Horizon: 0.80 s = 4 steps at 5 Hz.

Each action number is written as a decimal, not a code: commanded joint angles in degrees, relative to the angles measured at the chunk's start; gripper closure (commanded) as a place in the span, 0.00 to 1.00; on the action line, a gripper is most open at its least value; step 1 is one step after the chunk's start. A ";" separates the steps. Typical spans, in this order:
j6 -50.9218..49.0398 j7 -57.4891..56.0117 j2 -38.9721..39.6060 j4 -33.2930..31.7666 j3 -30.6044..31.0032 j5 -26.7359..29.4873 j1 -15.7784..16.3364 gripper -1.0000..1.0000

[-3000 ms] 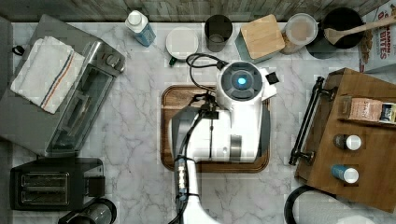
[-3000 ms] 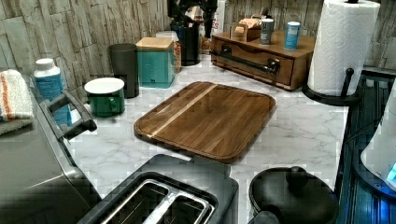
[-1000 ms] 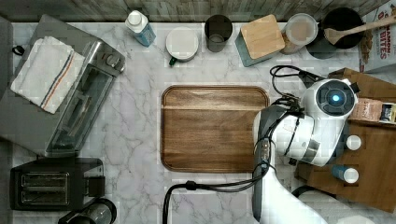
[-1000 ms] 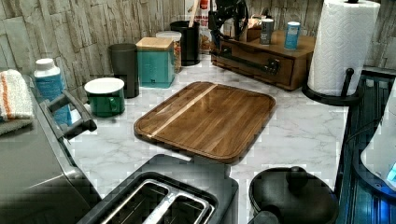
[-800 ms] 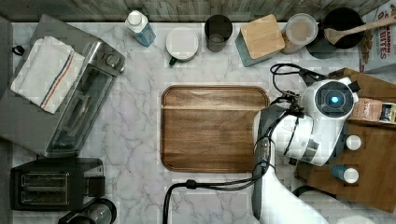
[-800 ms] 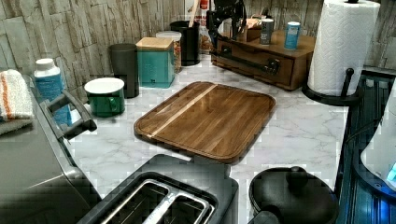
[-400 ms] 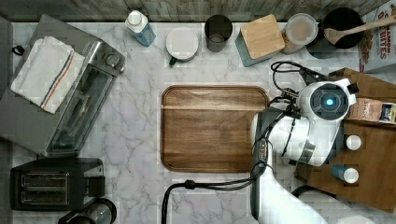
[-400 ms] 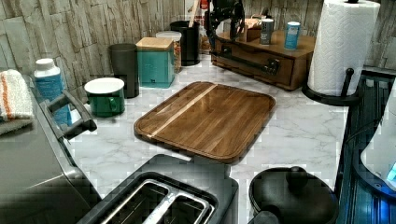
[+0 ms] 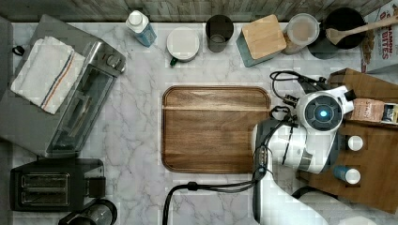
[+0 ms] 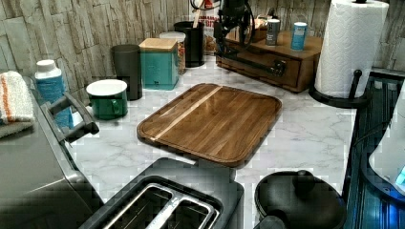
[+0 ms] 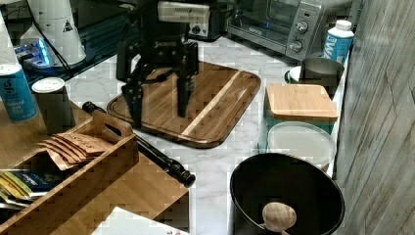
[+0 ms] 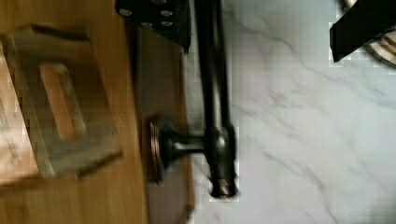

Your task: Open the drawer.

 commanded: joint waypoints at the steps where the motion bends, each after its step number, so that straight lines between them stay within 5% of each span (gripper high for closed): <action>1: 6.17 2.56 -0.24 -8.25 -2.92 -1.55 -1.88 0.00; 4: 7.11 7.06 -0.35 -10.37 -2.55 0.55 1.38 0.00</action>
